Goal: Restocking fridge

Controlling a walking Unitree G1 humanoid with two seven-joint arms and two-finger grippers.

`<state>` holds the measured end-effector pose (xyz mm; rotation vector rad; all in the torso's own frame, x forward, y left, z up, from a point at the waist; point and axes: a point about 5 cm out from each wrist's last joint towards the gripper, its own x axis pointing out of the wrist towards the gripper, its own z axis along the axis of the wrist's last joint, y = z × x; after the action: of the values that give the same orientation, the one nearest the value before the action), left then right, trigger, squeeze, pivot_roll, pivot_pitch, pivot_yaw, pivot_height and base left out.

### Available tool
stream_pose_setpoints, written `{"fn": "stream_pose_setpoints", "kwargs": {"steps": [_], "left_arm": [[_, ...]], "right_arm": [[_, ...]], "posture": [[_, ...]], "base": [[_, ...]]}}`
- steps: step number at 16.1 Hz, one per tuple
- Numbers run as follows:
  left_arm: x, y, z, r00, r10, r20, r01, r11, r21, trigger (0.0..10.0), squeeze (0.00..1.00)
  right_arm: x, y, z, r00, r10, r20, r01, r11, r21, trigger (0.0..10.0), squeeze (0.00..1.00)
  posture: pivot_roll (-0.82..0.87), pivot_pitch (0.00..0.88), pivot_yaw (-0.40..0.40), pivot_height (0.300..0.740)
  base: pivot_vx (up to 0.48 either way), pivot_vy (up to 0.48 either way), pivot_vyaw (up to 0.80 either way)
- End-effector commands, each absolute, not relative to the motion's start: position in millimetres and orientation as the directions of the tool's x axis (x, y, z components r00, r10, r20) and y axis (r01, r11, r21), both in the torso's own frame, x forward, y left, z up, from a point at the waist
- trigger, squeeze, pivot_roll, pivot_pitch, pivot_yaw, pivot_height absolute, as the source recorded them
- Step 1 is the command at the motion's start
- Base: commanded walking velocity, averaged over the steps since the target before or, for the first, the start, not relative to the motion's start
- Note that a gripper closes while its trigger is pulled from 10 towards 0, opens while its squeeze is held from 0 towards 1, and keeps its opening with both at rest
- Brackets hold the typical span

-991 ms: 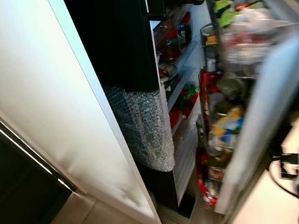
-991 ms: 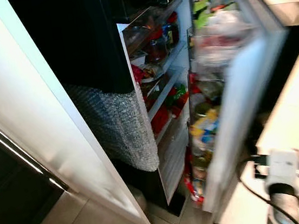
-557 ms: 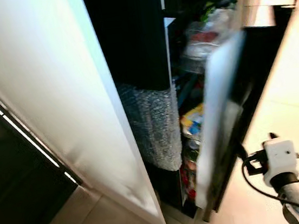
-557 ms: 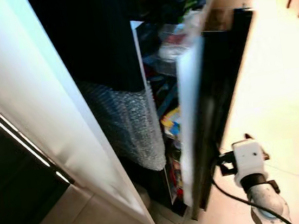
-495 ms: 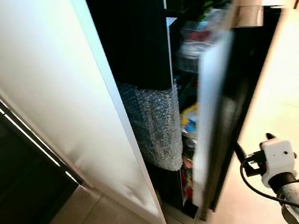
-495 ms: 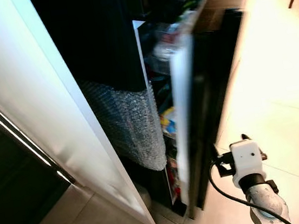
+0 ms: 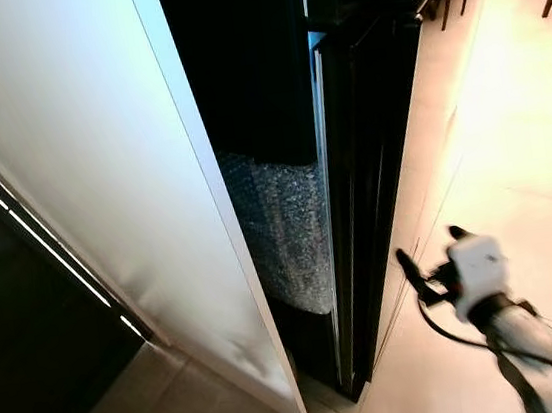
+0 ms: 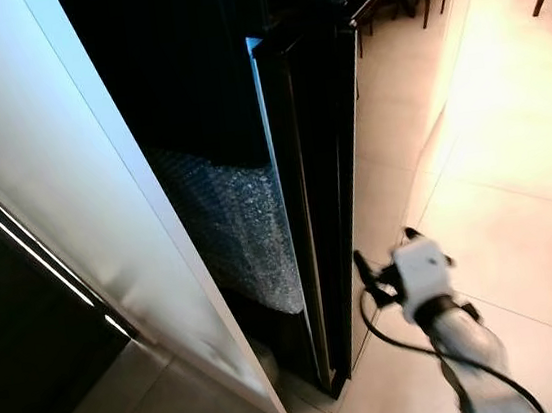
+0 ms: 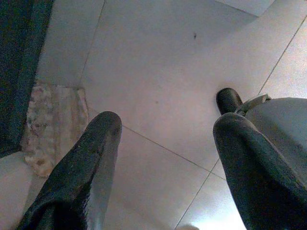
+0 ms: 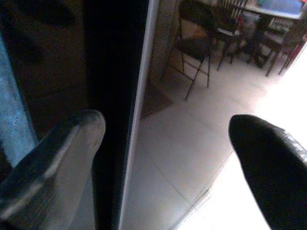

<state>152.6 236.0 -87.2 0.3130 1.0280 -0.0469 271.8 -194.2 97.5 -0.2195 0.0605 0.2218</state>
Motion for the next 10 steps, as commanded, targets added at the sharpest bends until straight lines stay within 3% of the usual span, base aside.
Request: {"fn": "stream_pose_setpoints", "kwargs": {"steps": [1, 5, 6, 8, 10], "left_arm": [[150, 240, -87, 0.515, 0.121, -0.849, 0.184, 0.951, 0.247, 10.0, 0.00], [149, 239, -88, 0.513, 0.109, -0.852, 0.186, 0.954, 0.235, 10.0, 0.00], [149, 240, -87, 0.518, 0.124, -0.846, 0.162, 0.957, 0.239, 10.0, 0.00], [149, 240, -88, 0.517, 0.124, -0.847, 0.163, 0.957, 0.240, 10.0, 0.00], [149, 240, -88, 0.512, 0.120, -0.850, 0.175, 0.955, 0.240, 10.0, 0.00]], "right_arm": [[283, -181, 98, 0.958, 0.277, -0.078, -0.288, 0.935, -0.207, 10.0, 0.00], [297, -181, 100, 0.965, 0.249, -0.084, -0.259, 0.955, -0.142, 10.0, 0.00], [297, -207, 95, 0.993, 0.031, -0.111, -0.047, 0.989, -0.142, 10.0, 0.00], [280, -247, 77, 0.963, -0.209, -0.169, 0.190, 0.974, -0.119, 10.0, 0.00], [262, -274, 56, 0.901, -0.347, -0.260, 0.348, 0.937, -0.045, 10.0, 0.00]], "posture": [[-0.08, 0.026, 0.069, 0.740], [-0.07, 0.028, 0.063, 0.740], [-0.06, 0.030, 0.057, 0.740], [-0.07, 0.036, 0.055, 0.740], [-0.07, 0.035, 0.055, 0.740]], "base": [[0.000, 0.000, 0.00], [0.000, 0.000, 0.00], [0.000, 0.000, 0.00], [0.000, 0.000, 0.00], [0.000, 0.000, 0.00]]}}
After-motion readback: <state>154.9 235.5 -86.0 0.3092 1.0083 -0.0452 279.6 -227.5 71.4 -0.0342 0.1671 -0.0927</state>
